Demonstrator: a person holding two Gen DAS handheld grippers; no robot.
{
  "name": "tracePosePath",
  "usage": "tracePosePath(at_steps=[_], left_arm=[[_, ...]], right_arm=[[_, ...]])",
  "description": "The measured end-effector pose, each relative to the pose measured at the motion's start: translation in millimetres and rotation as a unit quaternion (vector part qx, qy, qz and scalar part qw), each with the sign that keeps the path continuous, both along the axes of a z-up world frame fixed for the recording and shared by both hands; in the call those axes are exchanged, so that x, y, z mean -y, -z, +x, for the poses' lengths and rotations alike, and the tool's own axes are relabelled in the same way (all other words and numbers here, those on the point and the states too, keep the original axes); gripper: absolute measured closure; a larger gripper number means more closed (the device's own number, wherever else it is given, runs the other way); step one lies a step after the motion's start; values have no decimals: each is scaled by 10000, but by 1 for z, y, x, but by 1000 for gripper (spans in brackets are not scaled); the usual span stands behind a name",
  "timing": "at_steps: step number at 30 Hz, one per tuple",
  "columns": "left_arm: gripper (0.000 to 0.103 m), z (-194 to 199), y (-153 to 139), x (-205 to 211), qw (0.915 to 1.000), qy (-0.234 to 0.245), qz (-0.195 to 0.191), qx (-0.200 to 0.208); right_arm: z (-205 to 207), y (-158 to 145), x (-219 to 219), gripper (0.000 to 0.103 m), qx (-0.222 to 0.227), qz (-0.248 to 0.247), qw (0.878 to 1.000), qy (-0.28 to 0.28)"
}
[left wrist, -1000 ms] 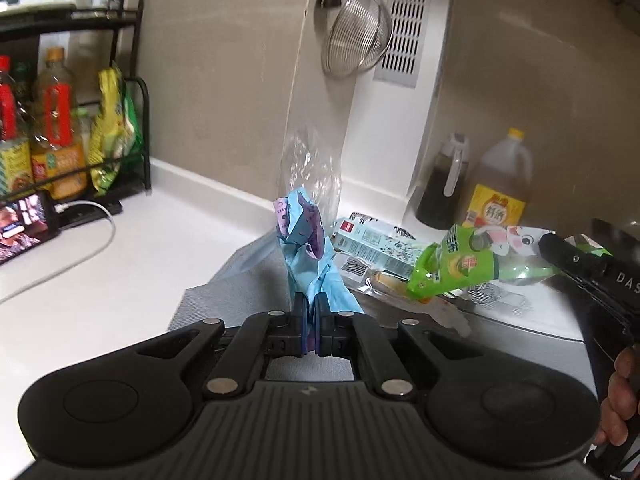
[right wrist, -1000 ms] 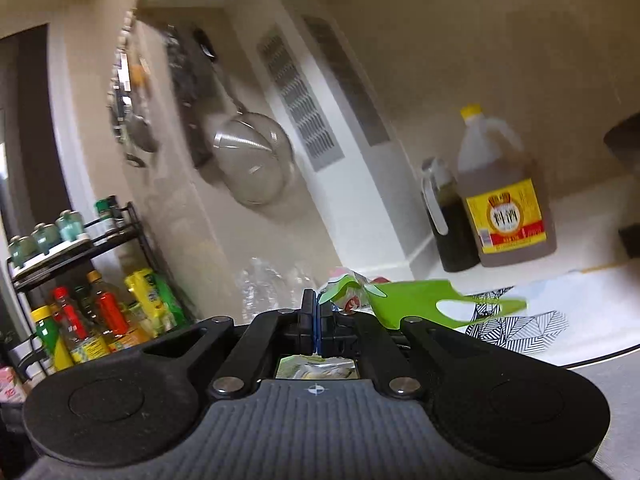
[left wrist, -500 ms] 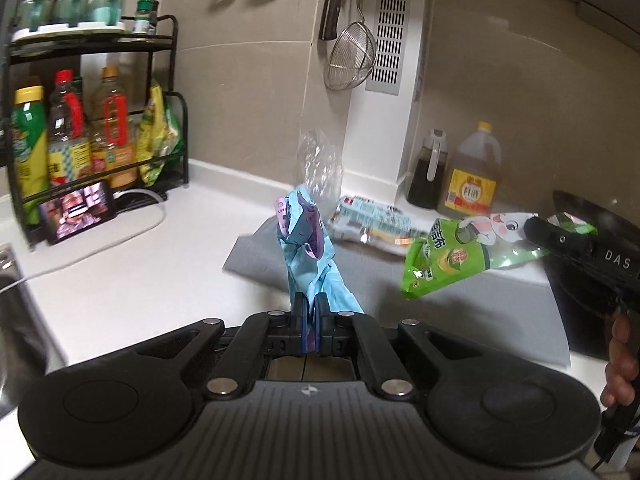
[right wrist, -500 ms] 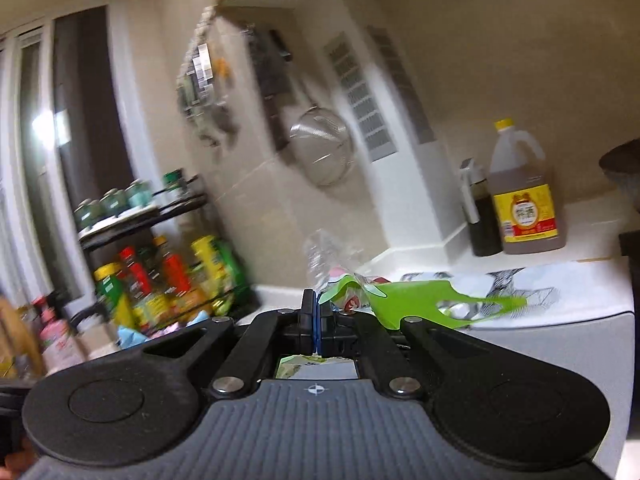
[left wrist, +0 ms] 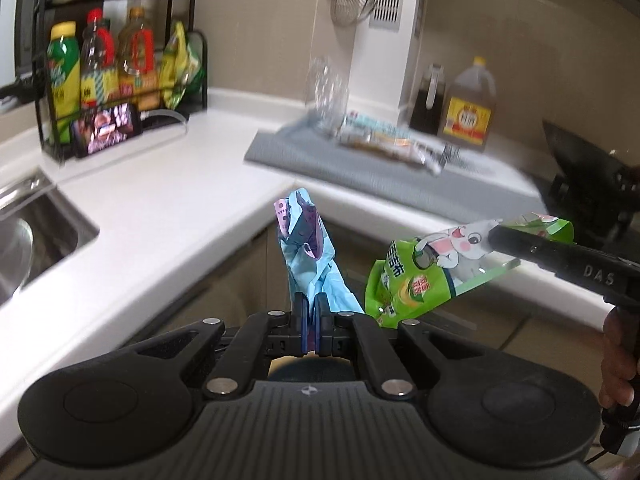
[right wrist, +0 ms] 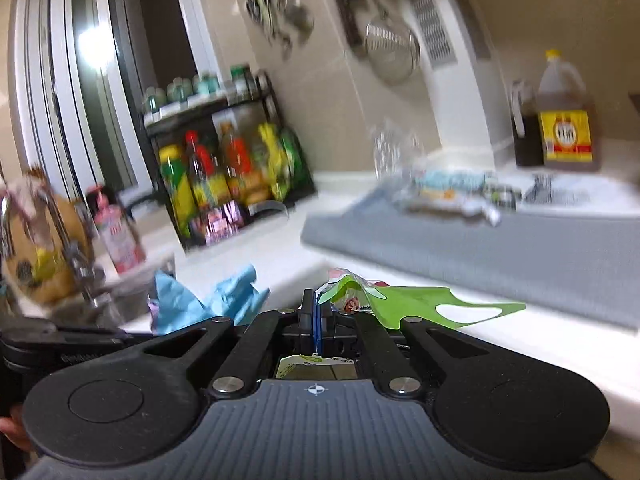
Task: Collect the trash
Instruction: 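Carry the wrapper and green packet down over the bin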
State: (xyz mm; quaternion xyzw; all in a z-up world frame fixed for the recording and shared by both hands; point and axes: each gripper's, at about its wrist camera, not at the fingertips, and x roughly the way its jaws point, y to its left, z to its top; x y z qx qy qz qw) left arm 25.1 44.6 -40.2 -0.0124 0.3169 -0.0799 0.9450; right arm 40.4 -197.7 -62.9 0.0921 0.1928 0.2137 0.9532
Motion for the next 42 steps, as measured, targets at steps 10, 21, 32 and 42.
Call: tracePosePath(at_steps=[10,21,32,42], left_arm=[[100,-6,36,-3,9986,12,140,-505],[100,10,52,-1,9962,114,107,-862],[100,45,94,2,9882,192,161,-1508],[73,78,151,18,9705,475,516,-2306]], right_arm=[[-4,34,-14,103,-509,-418,9978,61],[8,46,-22,103,-690,-591,9959,9],[23,58,-27,103,-950,-639,9934,-37],[35,77,-26,99,-1637,-687,9841,46]])
